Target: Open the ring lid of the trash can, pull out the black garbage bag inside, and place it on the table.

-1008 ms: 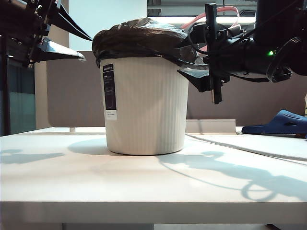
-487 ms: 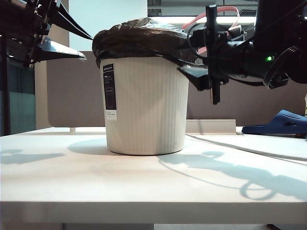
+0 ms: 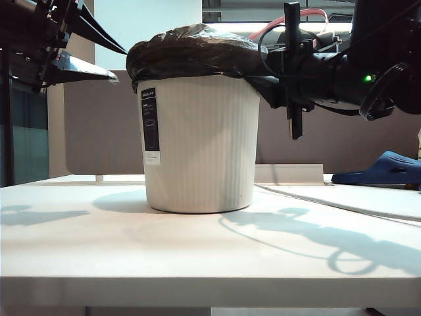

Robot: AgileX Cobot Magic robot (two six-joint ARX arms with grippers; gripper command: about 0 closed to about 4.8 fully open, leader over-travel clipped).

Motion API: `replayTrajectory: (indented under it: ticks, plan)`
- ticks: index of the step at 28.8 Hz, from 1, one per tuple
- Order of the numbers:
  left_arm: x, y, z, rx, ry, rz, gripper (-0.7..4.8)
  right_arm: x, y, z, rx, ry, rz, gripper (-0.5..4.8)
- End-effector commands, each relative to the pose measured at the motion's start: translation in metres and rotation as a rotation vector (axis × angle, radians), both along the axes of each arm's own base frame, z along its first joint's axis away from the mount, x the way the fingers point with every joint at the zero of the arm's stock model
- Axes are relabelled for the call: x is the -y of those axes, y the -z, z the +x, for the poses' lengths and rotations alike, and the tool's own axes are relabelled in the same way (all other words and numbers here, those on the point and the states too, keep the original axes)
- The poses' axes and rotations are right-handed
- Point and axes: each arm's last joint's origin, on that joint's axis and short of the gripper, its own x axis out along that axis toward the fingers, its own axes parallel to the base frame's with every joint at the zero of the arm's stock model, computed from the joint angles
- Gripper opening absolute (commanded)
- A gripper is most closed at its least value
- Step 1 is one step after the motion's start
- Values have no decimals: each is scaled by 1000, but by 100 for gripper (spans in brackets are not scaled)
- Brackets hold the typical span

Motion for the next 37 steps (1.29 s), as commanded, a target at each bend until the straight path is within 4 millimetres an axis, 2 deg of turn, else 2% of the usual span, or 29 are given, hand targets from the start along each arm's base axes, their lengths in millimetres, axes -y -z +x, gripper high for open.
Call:
replayTrajectory:
  ticks: [1, 12, 18, 20, 24, 28, 32, 37]
  plan:
    - [1, -2, 0, 12, 10, -2, 215, -1, -3, -1, 28, -30, 1, -1]
    - [0, 0, -1, -4, 10, -1, 215, -10, -11, -13, 11, -261, 33, -1]
    - [1, -1, -1, -23, 24, -22, 215, -8, -47, -29, 113, -316, 67, -1]
    - [1, -1, -2, -71, 26, -60, 215, -7, -53, -31, 134, -316, 75, -1]
    - [5, -1, -2, -239, -2, -167, 215, -8, -50, -30, 102, -316, 63, -1]
    - [22, -3, -5, -312, 22, -216, 216, -8, -50, -30, 103, -319, 63, -1]
    - [51, -11, -8, -307, 12, -261, 216, -11, -51, -32, 106, -331, 69, -1]
    - [67, -15, -12, -283, -8, -285, 216, -11, -53, -33, 106, -342, 86, -1]
